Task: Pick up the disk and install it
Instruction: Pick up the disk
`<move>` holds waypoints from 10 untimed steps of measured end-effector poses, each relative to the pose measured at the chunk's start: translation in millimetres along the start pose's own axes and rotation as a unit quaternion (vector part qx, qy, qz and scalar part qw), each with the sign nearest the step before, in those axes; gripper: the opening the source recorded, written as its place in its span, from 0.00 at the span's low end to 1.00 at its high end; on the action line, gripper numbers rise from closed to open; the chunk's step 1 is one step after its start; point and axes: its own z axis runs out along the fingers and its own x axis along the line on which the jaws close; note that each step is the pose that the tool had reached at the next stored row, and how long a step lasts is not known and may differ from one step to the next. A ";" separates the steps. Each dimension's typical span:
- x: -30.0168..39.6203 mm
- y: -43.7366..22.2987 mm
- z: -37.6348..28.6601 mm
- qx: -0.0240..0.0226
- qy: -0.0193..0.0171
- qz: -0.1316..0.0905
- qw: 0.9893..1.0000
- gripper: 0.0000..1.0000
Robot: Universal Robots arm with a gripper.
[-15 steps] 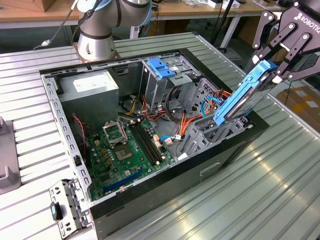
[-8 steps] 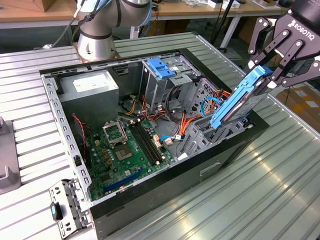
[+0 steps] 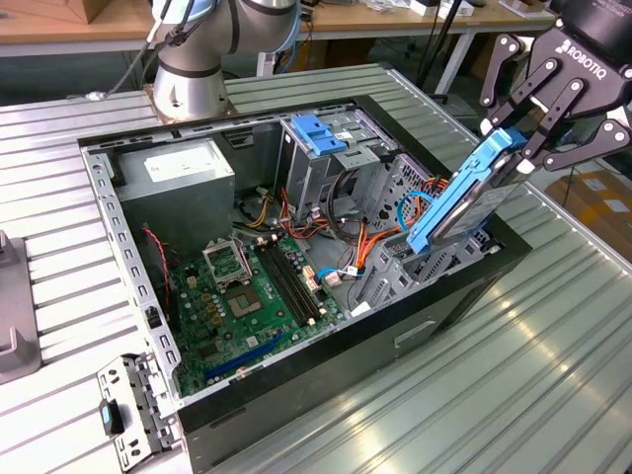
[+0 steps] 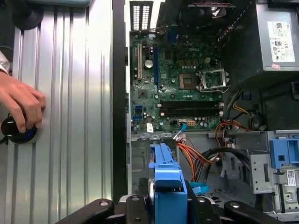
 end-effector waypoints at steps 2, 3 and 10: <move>-3.2 2.3 1.4 0.000 0.000 0.000 1.000 0.37; -3.6 2.8 1.7 0.000 0.000 0.000 1.000 0.37; -7.2 4.8 5.6 0.000 0.000 0.000 1.000 0.37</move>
